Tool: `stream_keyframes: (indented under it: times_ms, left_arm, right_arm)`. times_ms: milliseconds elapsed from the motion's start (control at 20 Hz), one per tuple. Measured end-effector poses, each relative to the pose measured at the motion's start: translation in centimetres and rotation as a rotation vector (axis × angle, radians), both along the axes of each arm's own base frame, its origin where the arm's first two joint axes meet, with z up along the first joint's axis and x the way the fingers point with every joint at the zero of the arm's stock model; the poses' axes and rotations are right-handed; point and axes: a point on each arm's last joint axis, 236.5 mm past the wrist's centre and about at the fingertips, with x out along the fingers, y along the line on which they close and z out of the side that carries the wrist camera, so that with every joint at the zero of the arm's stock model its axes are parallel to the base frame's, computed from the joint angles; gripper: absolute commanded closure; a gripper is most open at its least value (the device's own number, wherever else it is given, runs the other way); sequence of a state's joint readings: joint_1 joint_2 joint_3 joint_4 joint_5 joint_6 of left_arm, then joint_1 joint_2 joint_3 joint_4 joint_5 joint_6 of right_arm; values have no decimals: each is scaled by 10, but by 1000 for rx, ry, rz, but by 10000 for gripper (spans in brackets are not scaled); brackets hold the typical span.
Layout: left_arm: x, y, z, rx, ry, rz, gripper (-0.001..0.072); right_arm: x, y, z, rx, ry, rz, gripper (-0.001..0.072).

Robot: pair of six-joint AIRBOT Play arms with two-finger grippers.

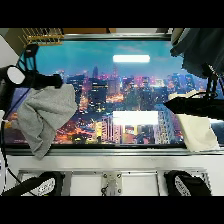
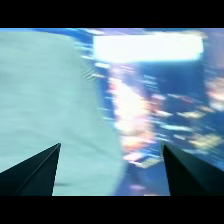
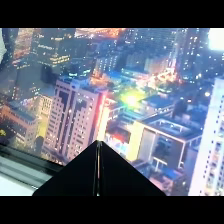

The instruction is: Fold the clothes and pants, and hang the long-sleeved shirts on hangers.

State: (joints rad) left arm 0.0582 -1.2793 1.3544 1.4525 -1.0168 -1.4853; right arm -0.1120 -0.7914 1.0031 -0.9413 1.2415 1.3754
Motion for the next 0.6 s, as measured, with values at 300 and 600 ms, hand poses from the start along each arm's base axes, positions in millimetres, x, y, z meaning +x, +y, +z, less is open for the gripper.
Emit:
stream_keyframes:
  times_ms: [300,600]
  left_arm:
    - [-3,135,-59,63,134,269,-5]
    - [-20,180,-150,17,332,379,-5]
  right_arm:
    - [0,0,0,0,0,0,686]
    - [0,0,0,0,0,0,686]
